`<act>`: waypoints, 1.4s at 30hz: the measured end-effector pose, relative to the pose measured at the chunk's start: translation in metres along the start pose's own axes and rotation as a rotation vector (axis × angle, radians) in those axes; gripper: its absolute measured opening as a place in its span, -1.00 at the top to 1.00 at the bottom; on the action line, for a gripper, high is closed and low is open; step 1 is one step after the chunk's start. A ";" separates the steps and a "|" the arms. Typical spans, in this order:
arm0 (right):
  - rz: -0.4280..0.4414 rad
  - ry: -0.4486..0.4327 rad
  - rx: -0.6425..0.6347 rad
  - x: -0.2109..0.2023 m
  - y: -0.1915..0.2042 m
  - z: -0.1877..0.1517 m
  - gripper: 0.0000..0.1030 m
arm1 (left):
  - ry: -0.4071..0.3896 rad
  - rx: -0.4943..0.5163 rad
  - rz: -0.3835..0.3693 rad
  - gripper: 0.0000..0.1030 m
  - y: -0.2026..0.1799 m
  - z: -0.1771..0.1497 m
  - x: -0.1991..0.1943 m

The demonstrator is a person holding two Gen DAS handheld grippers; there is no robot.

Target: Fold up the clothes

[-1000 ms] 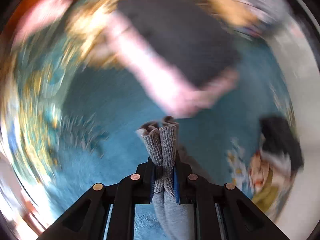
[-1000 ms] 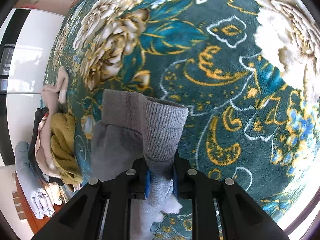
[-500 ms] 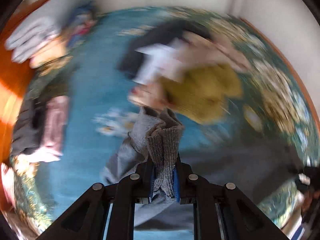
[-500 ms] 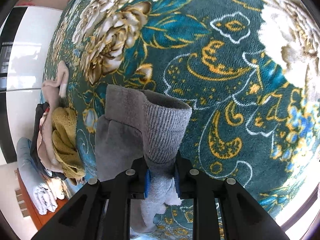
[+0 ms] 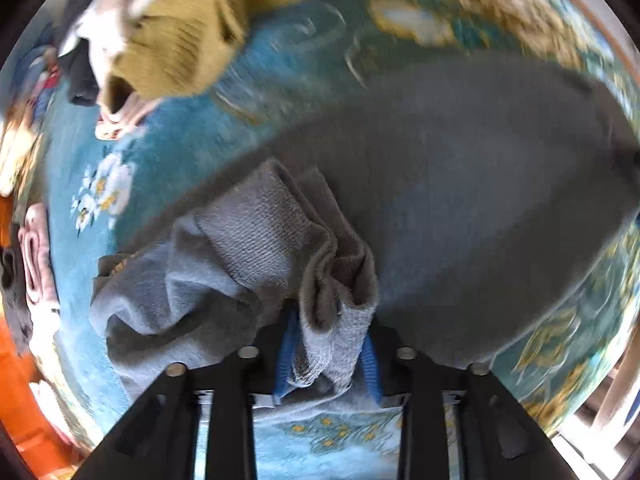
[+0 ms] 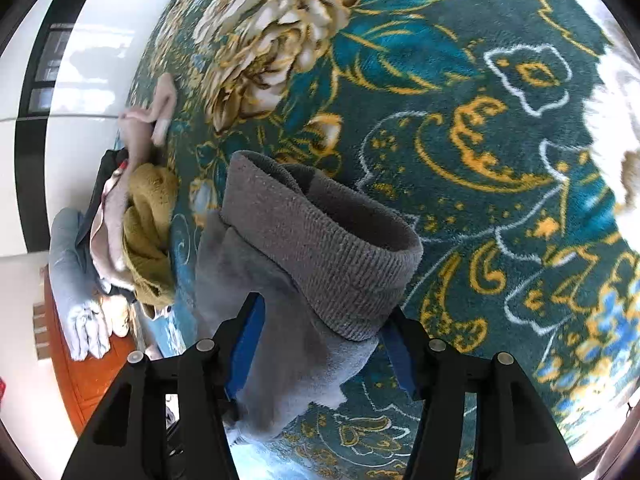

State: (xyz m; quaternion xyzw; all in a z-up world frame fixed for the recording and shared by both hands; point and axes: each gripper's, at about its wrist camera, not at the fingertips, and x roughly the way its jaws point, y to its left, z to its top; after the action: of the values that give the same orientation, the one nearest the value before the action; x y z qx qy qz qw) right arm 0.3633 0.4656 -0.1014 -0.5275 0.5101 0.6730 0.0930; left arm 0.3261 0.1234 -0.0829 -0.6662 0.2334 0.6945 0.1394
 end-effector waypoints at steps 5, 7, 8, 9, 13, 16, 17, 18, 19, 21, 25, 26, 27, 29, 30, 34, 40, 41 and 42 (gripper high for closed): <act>0.051 0.010 -0.028 0.006 0.000 0.002 -0.41 | -0.001 0.015 0.013 -0.20 0.004 -0.012 -0.018; 0.072 -0.005 0.010 0.003 -0.010 0.003 -0.41 | -0.002 0.009 0.035 -0.26 0.011 -0.022 -0.024; 0.078 -0.015 0.034 0.001 -0.016 0.002 -0.41 | -0.001 0.006 0.048 -0.28 0.015 -0.027 -0.026; 0.083 -0.024 0.056 -0.001 -0.022 0.002 -0.41 | 0.008 -0.003 0.075 -0.28 0.023 -0.037 -0.028; 0.145 -0.048 0.107 -0.006 -0.034 -0.003 -0.41 | 0.049 -0.129 0.152 -0.28 0.066 -0.069 -0.032; 0.134 -0.072 0.154 -0.002 -0.042 0.004 -0.41 | 0.087 -0.316 0.139 -0.28 0.112 -0.096 -0.034; 0.131 -0.075 0.169 0.001 -0.043 0.007 -0.41 | 0.105 -0.386 0.141 -0.28 0.128 -0.107 -0.033; 0.127 -0.077 0.179 0.004 -0.043 0.009 -0.41 | 0.123 -0.455 0.144 -0.28 0.144 -0.117 -0.032; 0.123 -0.082 0.192 0.007 -0.043 0.011 -0.45 | 0.148 -0.502 0.142 -0.28 0.155 -0.126 -0.028; 0.111 -0.104 0.224 0.009 -0.039 0.011 -0.44 | 0.206 -0.587 0.119 -0.28 0.176 -0.148 -0.016; 0.066 -0.148 0.247 0.002 -0.022 0.008 0.32 | 0.318 -0.609 0.133 -0.28 0.201 -0.196 0.009; 0.055 -0.168 0.241 -0.004 -0.013 0.006 0.43 | 0.325 -0.628 0.129 -0.28 0.210 -0.204 0.012; 0.050 -0.184 0.226 -0.009 -0.003 0.004 0.52 | 0.332 -0.647 0.125 -0.28 0.218 -0.212 0.014; 0.036 -0.223 0.175 -0.024 0.023 -0.003 0.57 | 0.345 -0.685 0.118 -0.28 0.236 -0.228 0.020; 0.036 -0.247 0.118 -0.032 0.044 -0.010 0.60 | 0.352 -0.705 0.114 -0.28 0.245 -0.236 0.022; 0.017 -0.301 -0.150 -0.042 0.145 -0.050 0.63 | 0.363 -0.760 0.096 -0.28 0.277 -0.258 0.028; -0.116 -0.284 -0.597 0.014 0.291 -0.169 0.63 | 0.252 -0.729 0.038 -0.28 0.321 -0.239 0.013; -0.139 -0.269 -0.661 0.027 0.305 -0.190 0.63 | 0.229 -0.722 0.029 -0.28 0.329 -0.236 0.011; -0.158 -0.245 -0.694 0.039 0.307 -0.202 0.63 | 0.206 -0.714 0.020 -0.28 0.337 -0.232 0.009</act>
State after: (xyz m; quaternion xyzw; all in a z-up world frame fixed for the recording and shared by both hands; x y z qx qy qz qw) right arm 0.2677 0.1488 0.0630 -0.4810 0.1944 0.8547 0.0207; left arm 0.3553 -0.2827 -0.0458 -0.7371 -0.0044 0.6626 -0.1330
